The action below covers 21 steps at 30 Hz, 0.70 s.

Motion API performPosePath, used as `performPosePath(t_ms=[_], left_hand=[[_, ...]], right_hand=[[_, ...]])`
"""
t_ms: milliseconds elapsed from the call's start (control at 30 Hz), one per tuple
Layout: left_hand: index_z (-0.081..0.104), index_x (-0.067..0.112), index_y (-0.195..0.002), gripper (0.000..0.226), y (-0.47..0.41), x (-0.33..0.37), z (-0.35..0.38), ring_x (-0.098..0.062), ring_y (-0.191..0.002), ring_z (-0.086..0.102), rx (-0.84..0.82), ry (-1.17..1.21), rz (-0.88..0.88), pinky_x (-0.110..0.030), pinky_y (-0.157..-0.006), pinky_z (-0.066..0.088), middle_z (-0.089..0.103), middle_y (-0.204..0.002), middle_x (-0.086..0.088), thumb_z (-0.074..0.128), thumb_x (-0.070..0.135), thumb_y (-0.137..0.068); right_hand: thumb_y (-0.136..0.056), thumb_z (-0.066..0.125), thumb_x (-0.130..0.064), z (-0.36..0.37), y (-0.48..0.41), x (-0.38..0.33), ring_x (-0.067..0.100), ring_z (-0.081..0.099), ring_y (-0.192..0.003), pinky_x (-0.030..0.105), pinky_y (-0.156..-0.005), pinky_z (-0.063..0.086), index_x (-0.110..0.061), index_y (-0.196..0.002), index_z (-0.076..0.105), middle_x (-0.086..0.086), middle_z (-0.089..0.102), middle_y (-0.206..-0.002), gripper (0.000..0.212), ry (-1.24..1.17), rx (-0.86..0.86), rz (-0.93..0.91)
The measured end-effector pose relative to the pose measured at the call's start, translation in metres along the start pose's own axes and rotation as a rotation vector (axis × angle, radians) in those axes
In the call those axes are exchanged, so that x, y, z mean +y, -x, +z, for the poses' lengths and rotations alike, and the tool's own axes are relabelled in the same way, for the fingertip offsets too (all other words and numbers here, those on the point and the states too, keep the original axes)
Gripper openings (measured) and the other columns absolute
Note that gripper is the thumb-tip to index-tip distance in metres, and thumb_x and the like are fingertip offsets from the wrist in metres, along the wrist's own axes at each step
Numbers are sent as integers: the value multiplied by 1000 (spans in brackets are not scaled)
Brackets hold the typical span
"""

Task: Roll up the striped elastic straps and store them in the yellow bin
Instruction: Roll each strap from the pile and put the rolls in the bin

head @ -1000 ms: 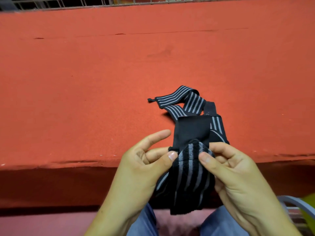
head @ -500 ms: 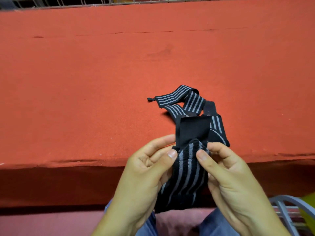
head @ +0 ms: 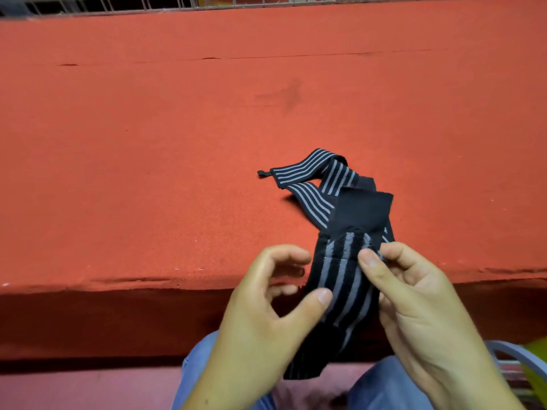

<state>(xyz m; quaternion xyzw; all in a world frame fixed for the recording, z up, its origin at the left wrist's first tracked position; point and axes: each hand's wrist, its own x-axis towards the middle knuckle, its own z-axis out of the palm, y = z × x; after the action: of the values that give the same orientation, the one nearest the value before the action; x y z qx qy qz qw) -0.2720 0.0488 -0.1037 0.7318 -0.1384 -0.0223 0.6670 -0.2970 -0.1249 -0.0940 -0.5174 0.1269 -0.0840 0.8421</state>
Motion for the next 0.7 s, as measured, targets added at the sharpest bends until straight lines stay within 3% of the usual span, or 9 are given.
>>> performPosePath(t_ms=[100,233,333,433,500,600,700], left_hand=[[68,38,-105,32,6,-7,4,-17,-97,66,-43,-138,34,-32,-88,53,70,-101,9,77,41,-75],[66,35,-102,21,7,-8,6,-13,-102,69,-123,-178,52,-21,-90,49,73,-103,12,76,31,-84],[61,43,-110,36,8,-12,9,-10,-111,67,-60,-161,51,-26,-97,49,71,-113,17,77,26,-83],[65,36,-111,37,8,-16,11,-10,-110,65,47,-283,220,-14,-94,44,66,-110,16,79,19,-82],[66,33,-112,37,9,-18,12,-11,-108,66,61,-276,261,-13,-92,45,65,-108,15,80,16,-82],[63,40,-115,46,11,-21,14,-15,-110,68,60,-158,218,-18,-94,49,68,-110,12,81,17,-80],[61,44,-118,47,11,-24,17,-19,-118,65,29,-91,171,-30,-100,52,66,-117,9,80,24,-79]], right_hand=[[-42,105,-51,-2,-2,-7,17,74,-76,24,-67,61,-21,-83,76,13,77,-91,58,-12,38,-9],[-61,87,-28,2,-1,-13,15,73,-69,23,-62,60,-22,-75,76,10,76,-84,19,-69,19,12],[-67,81,-28,2,0,-16,18,74,-71,26,-62,62,-14,-87,70,14,76,-88,27,-84,25,33],[-79,72,-24,3,1,-17,16,74,-68,24,-59,61,-9,-94,65,13,75,-85,23,-88,18,41],[-84,66,-22,3,1,-17,16,74,-67,24,-58,60,-7,-99,64,13,75,-84,21,-105,3,44],[-88,63,-22,4,2,-19,17,75,-73,26,-61,62,-5,-112,62,14,76,-91,29,-144,-9,46],[-90,62,-23,4,3,-19,18,76,-74,26,-61,61,-6,-112,62,15,76,-92,28,-171,-14,48]])
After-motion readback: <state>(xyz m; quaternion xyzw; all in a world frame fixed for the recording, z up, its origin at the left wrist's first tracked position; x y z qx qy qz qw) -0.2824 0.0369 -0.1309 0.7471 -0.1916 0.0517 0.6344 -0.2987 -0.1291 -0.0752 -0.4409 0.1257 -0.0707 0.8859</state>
